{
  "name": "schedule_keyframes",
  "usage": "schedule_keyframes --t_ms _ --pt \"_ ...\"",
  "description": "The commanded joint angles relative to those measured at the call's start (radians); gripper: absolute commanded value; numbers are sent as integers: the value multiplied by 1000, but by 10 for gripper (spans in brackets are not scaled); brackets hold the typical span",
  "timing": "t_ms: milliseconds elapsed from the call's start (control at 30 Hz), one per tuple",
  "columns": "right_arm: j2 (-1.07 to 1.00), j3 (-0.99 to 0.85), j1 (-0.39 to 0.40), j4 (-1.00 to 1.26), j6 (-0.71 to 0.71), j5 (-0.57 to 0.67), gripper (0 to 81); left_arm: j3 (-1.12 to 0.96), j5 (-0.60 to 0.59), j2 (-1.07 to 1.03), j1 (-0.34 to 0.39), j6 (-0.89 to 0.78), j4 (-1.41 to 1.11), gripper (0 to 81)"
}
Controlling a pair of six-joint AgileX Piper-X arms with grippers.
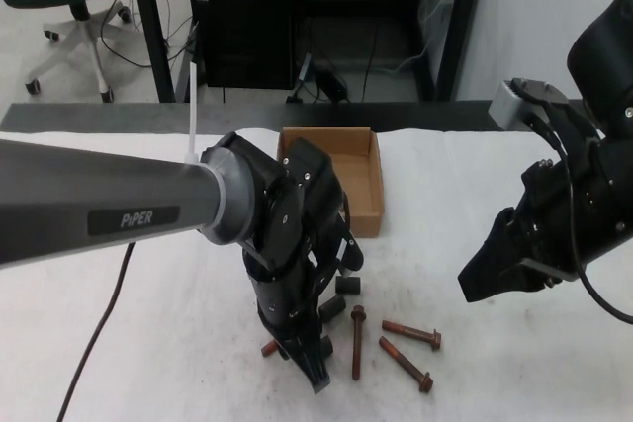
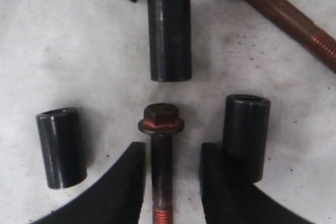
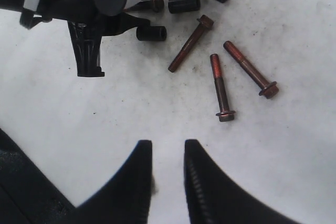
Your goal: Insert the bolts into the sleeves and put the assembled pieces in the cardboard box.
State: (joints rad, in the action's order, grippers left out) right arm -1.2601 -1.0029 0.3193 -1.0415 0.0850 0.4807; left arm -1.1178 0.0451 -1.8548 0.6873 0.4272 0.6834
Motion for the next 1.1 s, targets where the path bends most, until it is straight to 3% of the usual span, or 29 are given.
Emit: schedule_keyframes --t_ms 0,400,467,567,900,1067 --pt "12 -2 -3 7 5 12 210 -3 2 -15 -1 1 -14 331" --pt "12 -2 -3 7 5 12 210 -3 -2 -28 -1 1 -70 320" --pt "12 -2 -3 7 5 12 210 -3 -2 -28 -1 1 -63 241" --pt "12 -2 -3 7 5 12 210 -3 -2 -28 -1 29 -47 5" --pt "12 -2 -3 6 10 12 210 -3 32 52 -9 14 -49 3" --pt "12 -2 -3 6 74 12 210 -1 23 231 -46 -123 -87 3"
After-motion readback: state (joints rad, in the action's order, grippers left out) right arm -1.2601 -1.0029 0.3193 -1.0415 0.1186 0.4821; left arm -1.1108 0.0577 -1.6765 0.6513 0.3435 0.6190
